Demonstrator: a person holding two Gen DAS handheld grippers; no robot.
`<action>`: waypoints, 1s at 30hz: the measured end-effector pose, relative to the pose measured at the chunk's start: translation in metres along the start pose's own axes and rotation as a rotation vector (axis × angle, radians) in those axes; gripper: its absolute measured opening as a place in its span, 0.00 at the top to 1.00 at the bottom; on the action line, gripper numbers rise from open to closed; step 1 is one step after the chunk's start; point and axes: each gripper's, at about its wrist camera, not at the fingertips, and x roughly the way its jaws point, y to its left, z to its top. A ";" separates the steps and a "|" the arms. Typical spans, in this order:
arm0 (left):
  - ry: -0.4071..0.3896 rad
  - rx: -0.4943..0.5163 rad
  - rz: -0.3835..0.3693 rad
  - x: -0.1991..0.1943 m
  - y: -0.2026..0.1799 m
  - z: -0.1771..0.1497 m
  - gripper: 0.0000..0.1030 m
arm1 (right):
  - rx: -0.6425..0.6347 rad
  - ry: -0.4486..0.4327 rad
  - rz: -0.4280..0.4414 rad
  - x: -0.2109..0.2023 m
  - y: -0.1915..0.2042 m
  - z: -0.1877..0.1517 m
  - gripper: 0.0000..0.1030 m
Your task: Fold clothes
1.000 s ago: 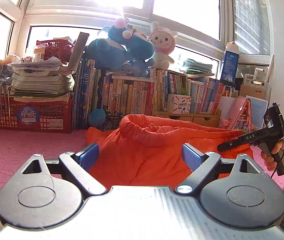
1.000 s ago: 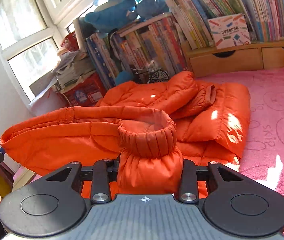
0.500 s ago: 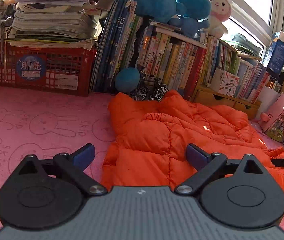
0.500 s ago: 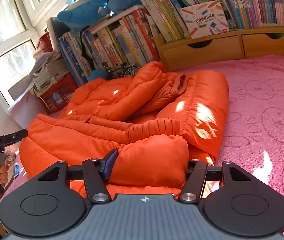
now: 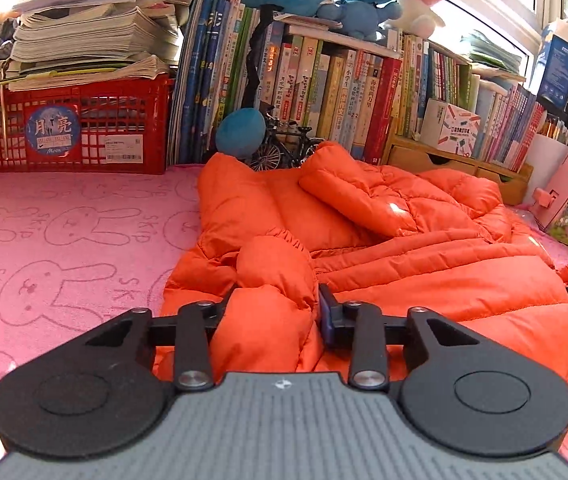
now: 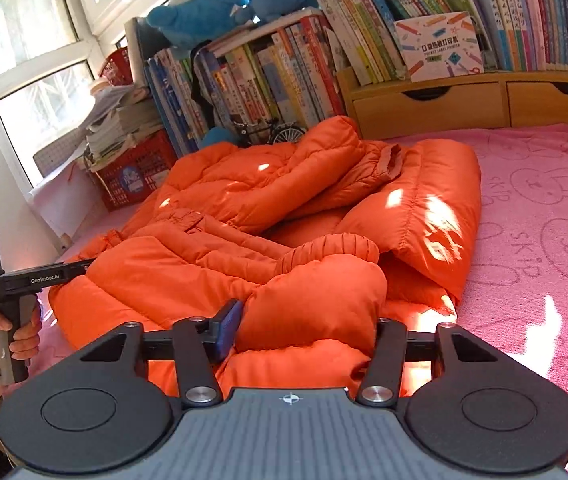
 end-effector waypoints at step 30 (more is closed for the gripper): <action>-0.010 0.123 0.370 0.167 0.002 0.080 0.64 | 0.025 -0.002 -0.187 0.149 -0.069 0.129 0.63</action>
